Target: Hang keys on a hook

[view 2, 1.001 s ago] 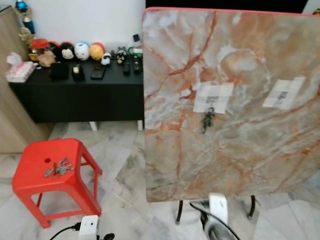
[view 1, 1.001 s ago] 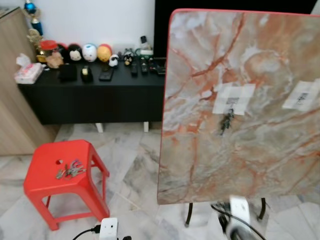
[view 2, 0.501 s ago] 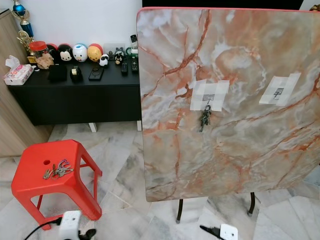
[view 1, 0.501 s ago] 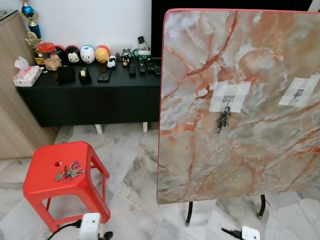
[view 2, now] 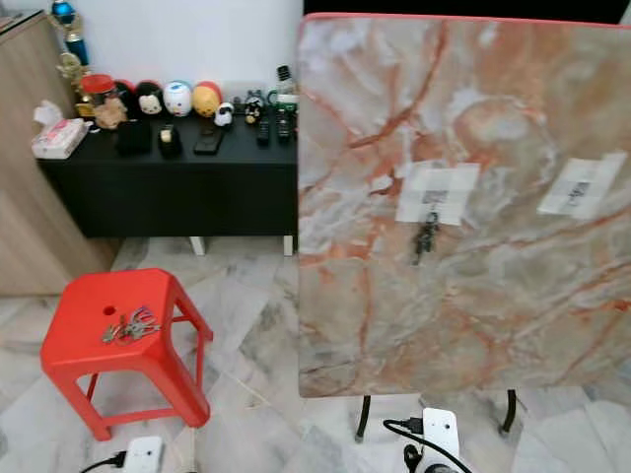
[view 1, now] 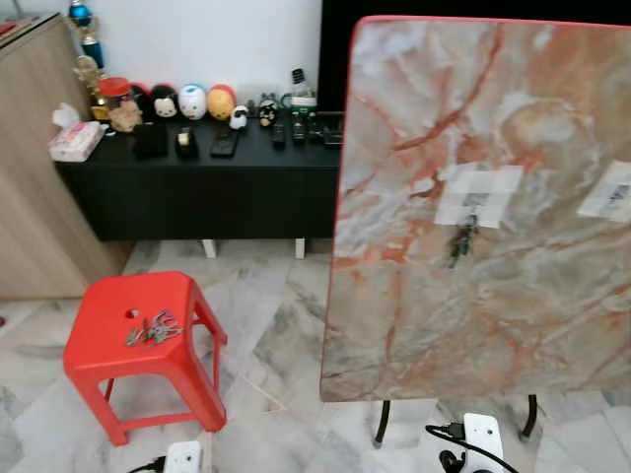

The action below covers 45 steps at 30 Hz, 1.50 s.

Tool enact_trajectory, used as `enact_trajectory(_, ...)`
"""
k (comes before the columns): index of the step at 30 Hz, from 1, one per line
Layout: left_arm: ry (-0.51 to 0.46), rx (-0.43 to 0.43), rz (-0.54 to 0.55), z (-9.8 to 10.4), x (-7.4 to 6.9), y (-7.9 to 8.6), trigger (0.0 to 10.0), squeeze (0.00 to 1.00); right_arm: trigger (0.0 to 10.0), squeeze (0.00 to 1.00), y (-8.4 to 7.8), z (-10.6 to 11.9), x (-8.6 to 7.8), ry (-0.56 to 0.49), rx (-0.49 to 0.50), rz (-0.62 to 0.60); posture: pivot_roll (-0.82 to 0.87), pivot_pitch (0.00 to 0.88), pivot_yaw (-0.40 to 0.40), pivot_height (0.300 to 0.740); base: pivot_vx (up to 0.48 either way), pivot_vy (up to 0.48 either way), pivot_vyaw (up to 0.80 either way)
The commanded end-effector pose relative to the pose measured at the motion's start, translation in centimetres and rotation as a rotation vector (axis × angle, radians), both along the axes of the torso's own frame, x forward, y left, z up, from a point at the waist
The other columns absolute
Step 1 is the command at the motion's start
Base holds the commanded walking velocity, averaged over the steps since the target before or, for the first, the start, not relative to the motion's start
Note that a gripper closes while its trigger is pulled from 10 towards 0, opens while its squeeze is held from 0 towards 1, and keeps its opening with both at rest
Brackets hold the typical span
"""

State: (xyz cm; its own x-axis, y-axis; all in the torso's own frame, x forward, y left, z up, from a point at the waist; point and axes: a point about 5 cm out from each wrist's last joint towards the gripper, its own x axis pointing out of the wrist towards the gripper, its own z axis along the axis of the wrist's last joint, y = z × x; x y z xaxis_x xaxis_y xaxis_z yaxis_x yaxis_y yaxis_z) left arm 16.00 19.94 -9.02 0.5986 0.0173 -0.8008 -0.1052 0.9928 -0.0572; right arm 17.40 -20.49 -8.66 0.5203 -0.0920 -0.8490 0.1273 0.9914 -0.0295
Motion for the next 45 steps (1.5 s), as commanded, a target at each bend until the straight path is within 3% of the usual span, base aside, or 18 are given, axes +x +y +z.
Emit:
enact_trajectory(1, 0.020, 0.004, -0.010, -0.3, -0.1, -1.0, 10.0, 0.00, 10.0, 0.00, 1.1, -0.8, -1.5, 0.033, -0.005, 0.036, 0.02, 0.000, -0.074, 0.740, 0.000, 0.274, 0.58)
enact_trajectory(9, 0.029, 0.005, -0.011, -0.3, -0.4, -0.9, 10.0, 0.00, 10.0, 0.00, 1.6, -0.8, -1.5, 0.024, 0.033, 0.009, 0.02, 0.000, -0.067, 0.740, 0.000, 0.270, 0.07)
enact_trajectory(18, 0.050, 0.032, 0.008, -0.3, -1.9, 2.3, 10.0, 0.00, 10.0, 0.00, 2.1, -0.8, -1.2, 0.013, 0.038, 0.033, 0.03, 0.000, -0.068, 0.740, 0.000, 0.282, 0.00)
enact_trajectory(25, 0.055, 0.036, 0.013, -0.3, -2.2, 2.9, 10.0, 0.00, 10.0, 0.00, 2.1, -0.8, -1.2, 0.010, 0.044, 0.031, 0.03, 0.000, -0.070, 0.740, 0.000, 0.284, 0.00)
enact_trajectory(31, 0.060, 0.024, 0.002, -0.5, -2.0, 1.5, 10.0, 0.00, 10.0, 0.00, 2.1, -0.8, -1.2, 0.013, 0.038, 0.035, 0.03, 0.000, -0.071, 0.740, 0.000, 0.285, 0.00)
enact_trajectory(36, 0.059, 0.010, -0.017, -0.6, -0.8, -1.1, 10.0, 0.00, 10.0, 0.00, 2.1, -0.8, -1.2, 0.012, 0.036, 0.032, 0.04, 0.000, -0.072, 0.740, 0.000, 0.283, 0.00)
enact_trajectory(45, 0.048, 0.006, -0.017, -0.4, 0.0, -1.9, 10.0, 0.00, 10.0, 0.00, 2.1, -0.7, -0.9, 0.005, 0.034, 0.036, 0.03, 0.000, -0.073, 0.740, 0.000, 0.283, 0.00)
